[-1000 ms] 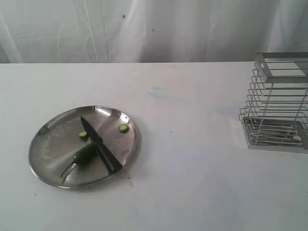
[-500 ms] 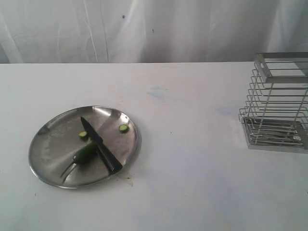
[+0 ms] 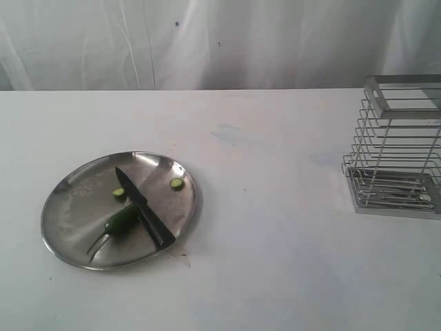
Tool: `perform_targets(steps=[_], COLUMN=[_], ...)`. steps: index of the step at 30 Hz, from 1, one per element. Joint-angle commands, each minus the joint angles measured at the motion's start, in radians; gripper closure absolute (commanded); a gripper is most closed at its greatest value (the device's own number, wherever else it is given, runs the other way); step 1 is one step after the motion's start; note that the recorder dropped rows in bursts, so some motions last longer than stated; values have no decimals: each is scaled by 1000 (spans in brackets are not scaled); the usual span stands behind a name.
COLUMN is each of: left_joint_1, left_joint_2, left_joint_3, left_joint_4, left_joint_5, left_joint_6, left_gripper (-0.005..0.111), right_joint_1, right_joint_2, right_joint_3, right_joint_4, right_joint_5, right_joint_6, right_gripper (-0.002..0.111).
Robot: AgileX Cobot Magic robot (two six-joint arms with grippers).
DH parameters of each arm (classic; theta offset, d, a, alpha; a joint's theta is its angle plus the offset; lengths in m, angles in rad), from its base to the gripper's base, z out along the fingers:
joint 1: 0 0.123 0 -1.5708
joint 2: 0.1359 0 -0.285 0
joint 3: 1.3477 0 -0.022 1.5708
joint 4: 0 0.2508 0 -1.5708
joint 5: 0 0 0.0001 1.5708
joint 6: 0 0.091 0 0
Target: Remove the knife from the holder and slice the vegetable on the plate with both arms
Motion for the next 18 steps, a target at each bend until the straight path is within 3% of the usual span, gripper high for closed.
perform_targets(steps=[1, 18], left_joint_1=[-1, -1], left_joint_2=[-5, -5], left_joint_3=[3, 3], left_joint_4=[-19, -7], left_joint_5=[19, 5], left_joint_6=[4, 16], left_gripper=[107, 107], right_joint_1=[-2, -2], right_joint_2=[-4, -4], right_joint_3=[2, 2], right_joint_4=[2, 2], right_joint_5=[-2, -2], right_joint_6=[-7, -7], right_gripper=[108, 108])
